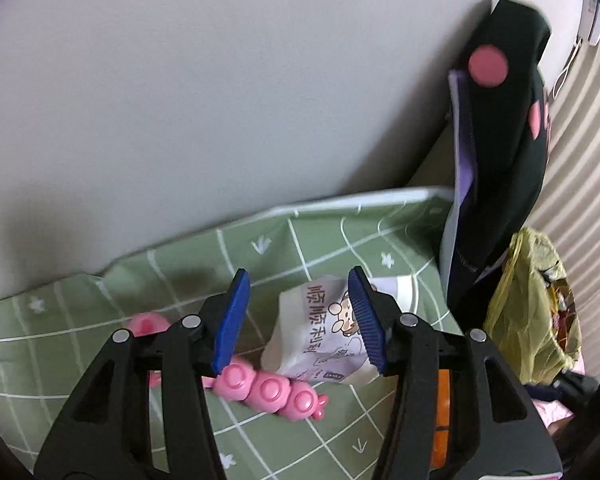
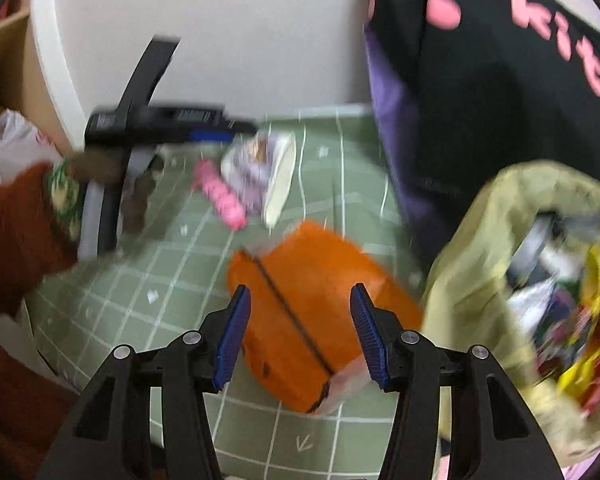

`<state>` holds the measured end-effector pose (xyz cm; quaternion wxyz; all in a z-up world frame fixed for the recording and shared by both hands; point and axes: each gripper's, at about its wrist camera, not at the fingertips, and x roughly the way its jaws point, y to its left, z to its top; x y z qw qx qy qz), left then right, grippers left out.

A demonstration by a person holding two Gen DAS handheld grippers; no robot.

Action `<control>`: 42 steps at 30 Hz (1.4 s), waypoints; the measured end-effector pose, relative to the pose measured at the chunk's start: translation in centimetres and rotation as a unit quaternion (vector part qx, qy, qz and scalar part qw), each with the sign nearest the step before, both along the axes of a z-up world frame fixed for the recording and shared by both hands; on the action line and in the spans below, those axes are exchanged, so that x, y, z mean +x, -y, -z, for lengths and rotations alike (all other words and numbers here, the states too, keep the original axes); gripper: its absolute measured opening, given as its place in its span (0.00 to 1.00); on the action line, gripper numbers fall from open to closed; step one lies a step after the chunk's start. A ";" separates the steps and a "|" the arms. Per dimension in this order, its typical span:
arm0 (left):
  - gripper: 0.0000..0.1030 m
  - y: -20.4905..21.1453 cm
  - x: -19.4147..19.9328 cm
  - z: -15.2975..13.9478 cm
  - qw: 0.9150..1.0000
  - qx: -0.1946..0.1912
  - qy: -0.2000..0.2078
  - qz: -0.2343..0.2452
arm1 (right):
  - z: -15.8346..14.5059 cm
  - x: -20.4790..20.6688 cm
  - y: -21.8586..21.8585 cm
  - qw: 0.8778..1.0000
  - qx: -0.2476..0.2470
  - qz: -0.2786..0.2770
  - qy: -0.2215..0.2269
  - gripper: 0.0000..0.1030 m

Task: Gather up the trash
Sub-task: 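Move both grippers back over the table toward the orange bag and paper cup, then grasp the orange plastic bag with the left gripper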

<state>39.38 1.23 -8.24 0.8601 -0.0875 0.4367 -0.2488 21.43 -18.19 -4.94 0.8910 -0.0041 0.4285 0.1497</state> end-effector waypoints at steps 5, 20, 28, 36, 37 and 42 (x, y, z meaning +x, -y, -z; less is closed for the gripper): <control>0.47 2.5 -2.1 2.2 0.998 0.022 -0.027 0.051 | 2.5 -0.8 0.5 0.999 -0.006 0.012 -0.031 0.47; 0.47 -5.4 -12.0 0.4 0.998 0.003 -0.055 -0.030 | 5.2 -0.8 -4.8 0.991 0.063 -0.096 -0.070 0.47; 0.47 -6.9 -14.9 -0.5 0.998 -0.009 -0.050 -0.029 | 3.9 -1.5 -1.0 0.997 0.046 -0.059 -0.032 0.47; 0.47 0.6 -16.5 2.8 0.993 0.022 -0.105 0.045 | 2.7 -1.0 0.3 1.000 0.025 -0.005 0.005 0.47; 0.41 1.2 -16.6 3.1 0.992 0.035 -0.108 0.046 | 2.1 -0.6 0.3 1.000 0.020 -0.004 0.015 0.47; 0.17 0.6 -17.3 2.4 0.994 0.056 -0.091 0.035 | 0.9 2.9 -1.6 0.999 0.031 -0.025 0.024 0.47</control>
